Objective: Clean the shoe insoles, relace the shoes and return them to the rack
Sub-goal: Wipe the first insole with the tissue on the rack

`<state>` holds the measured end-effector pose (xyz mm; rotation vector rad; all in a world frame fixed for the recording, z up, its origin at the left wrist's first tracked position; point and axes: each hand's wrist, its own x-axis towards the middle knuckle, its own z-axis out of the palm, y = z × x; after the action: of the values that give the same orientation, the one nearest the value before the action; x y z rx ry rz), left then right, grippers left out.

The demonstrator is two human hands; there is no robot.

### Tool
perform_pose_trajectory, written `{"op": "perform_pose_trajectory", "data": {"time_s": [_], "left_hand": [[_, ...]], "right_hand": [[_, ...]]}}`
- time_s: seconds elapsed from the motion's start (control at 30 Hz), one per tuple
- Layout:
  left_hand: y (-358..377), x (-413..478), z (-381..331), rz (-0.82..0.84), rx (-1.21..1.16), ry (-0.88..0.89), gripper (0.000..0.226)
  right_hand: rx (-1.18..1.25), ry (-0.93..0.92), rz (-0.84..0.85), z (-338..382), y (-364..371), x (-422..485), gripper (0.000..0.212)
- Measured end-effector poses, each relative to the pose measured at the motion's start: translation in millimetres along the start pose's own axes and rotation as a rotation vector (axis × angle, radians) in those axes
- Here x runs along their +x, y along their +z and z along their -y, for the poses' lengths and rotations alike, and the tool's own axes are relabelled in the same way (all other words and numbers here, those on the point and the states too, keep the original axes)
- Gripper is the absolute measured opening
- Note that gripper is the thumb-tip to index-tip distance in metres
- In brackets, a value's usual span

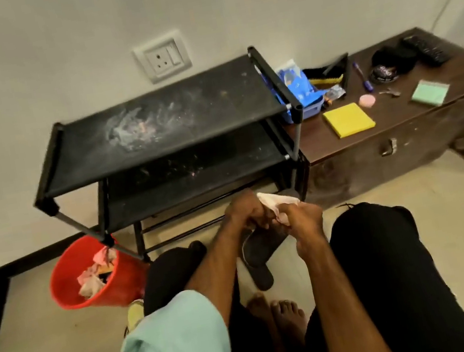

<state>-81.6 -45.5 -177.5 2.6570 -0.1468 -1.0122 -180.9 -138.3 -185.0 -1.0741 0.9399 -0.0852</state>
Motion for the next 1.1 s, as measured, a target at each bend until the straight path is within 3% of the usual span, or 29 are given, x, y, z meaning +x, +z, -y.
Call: {"op": "perform_pose_trajectory", "data": {"time_s": [0.17, 0.27, 0.5, 0.73, 0.9, 0.97, 1.1], "left_hand": [[-71, -78, 0, -0.134, -0.072, 0.076, 0.018], [-108, -128, 1, -0.146, -0.243, 0.116, 0.011], [-176, -196, 21, -0.241, -0.655, 0.236, 0.029], [-187, -146, 20, -0.271, -0.821, 0.253, 0.021], [-211, -81, 10, -0.795, -0.545, 0.190, 0.062], [-224, -57, 4, -0.861, -0.611, 0.178, 0.063], [-241, -12, -3, -0.826, -0.712, 0.082, 0.057]], "right_hand": [[-0.005, -0.150, 0.095, 41, -2, -51, 0.014], [-0.018, -0.272, 0.146, 57, 4, -78, 0.021], [-0.143, -0.542, 0.288, 114, 37, -116, 0.015], [-0.457, -0.733, 0.375, 170, 80, -67, 0.020], [-0.792, -0.816, 0.493, 220, 94, 6, 0.014], [-0.861, -0.845, 0.512, 232, 105, 31, 0.015], [-0.974, -0.851, 0.590, 239, 129, 62, 0.009]]}}
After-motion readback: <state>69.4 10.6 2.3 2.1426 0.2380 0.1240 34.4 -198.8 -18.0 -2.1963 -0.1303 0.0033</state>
